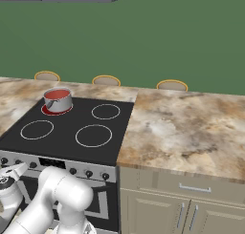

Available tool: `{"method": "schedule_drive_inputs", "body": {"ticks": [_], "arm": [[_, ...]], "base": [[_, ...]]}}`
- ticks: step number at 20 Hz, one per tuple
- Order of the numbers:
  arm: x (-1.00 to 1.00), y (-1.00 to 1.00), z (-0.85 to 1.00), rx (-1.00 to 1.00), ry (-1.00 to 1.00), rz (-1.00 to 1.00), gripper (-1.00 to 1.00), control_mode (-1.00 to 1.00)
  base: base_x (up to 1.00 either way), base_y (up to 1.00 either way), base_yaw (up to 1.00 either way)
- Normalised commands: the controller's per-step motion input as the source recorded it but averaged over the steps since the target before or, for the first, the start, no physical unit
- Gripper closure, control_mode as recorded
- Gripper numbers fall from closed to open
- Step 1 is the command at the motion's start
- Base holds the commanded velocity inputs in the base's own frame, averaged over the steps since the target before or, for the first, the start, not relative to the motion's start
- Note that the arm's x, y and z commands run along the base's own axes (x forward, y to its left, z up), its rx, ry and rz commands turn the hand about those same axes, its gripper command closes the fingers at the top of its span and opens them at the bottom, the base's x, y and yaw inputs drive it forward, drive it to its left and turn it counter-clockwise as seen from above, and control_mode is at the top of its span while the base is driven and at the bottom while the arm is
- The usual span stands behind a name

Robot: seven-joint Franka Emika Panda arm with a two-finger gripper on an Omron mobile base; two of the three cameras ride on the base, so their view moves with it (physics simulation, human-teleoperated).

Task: Wait until the marinara sauce is simmered to a deep red color and then turn off the stove.

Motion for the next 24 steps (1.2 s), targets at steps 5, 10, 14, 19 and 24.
{"method": "schedule_drive_inputs", "body": {"ticks": [5,10,14,19,24], "arm": [[0.00,0.00,0.00,0.00,0.00,0.00,1.00,-1.00],[0.00,0.00,0.00,0.00,0.00,0.00,1.00,-1.00],[0.00,0.00,0.00,0.00,0.00,0.00,1.00,-1.00],[0.00,0.00,0.00,0.00,0.00,0.00,1.00,-1.00],[0.00,0.00,0.00,0.00,0.00,0.00,1.00,-1.00]], "base": [[0.00,0.00,0.00],[0.00,0.00,0.00],[0.00,0.00,0.00],[0.00,0.00,0.00],[0.00,0.00,0.00]]}}
